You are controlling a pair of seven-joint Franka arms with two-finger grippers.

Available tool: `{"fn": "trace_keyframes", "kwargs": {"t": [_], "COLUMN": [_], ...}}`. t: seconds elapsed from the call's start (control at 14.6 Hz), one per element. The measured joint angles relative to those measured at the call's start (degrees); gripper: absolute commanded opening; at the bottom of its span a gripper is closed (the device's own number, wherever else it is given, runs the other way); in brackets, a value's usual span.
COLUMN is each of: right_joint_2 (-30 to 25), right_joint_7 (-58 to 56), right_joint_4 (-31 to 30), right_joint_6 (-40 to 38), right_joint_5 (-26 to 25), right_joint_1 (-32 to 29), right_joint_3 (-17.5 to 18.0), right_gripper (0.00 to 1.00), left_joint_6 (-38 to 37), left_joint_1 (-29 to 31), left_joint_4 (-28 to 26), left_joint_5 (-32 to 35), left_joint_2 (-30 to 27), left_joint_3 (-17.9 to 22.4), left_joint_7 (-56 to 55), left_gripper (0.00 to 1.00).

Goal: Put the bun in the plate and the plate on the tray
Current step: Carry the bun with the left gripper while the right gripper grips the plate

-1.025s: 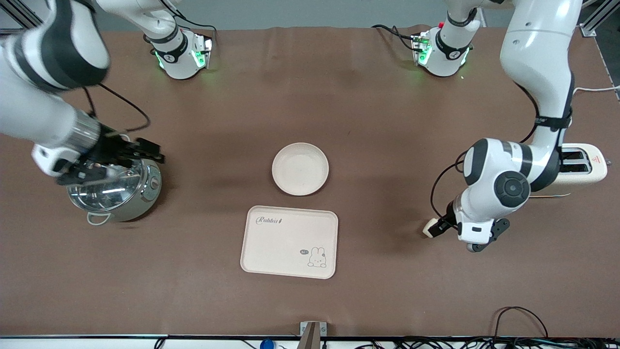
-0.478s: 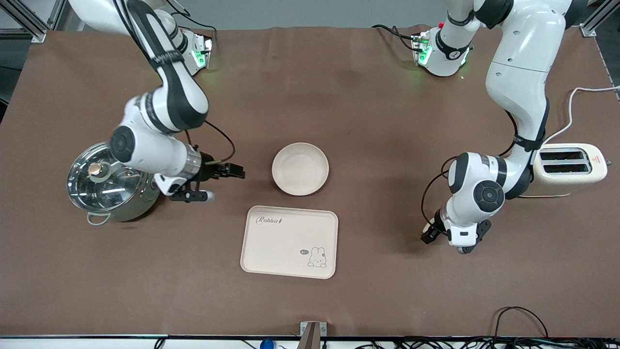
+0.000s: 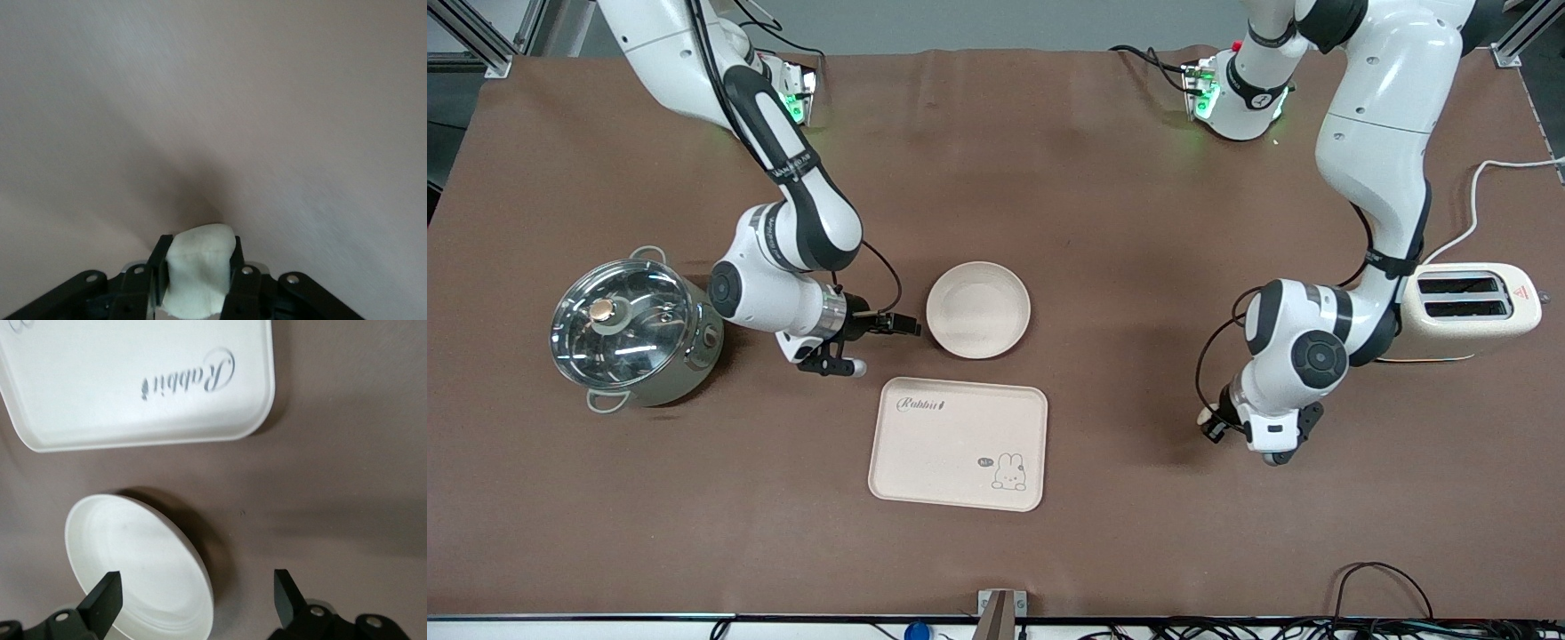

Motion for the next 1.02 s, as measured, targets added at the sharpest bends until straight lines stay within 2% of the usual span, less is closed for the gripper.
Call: {"fn": "trace_keyframes", "kwargs": {"t": [0.27, 0.48, 0.61, 0.75, 0.89, 1.02], "right_joint_2": [0.09, 0.09, 0.11, 0.17, 0.32, 0.85], "right_joint_7": [-5.57, -13.34, -15.36, -15.39, -15.39, -15.43], "right_joint_4": [-2.63, -4.91, -6.62, -7.29, -7.29, -7.25], "right_joint_6": [0.81, 2.15, 4.78, 5.99, 6.09, 6.12], "right_joint_5": [1.64, 8.54, 11.97, 13.13, 13.56, 13.67], "right_joint_1": [1.26, 3.03, 5.21, 6.7, 6.89, 6.88], "right_joint_3": [0.06, 0.12, 0.15, 0.16, 0.12, -0.02], "right_gripper": [1.0, 0.99, 0.84, 0.65, 0.59, 0.54], "left_joint_6": [-0.27, -0.63, -0.82, -0.8, -0.76, -0.71], "left_joint_1": [-7.42, -15.71, -20.36, -24.45, -27.13, -28.92], "left_joint_4": [1.55, 3.62, 4.06, 4.1, 4.23, 4.37], "left_joint_5": [0.0, 0.0, 0.0, 0.0, 0.0, 0.0], "left_joint_2": [-1.91, -2.75, -2.56, -1.71, -0.78, -0.07], "left_joint_3": [-4.19, -5.2, -5.23, -5.21, -5.19, -5.19], "left_joint_7": [-14.02, -23.17, -27.74, -31.03, -32.68, -33.92], "left_gripper": [0.44, 0.44, 0.44, 0.48, 0.58, 0.88]}}
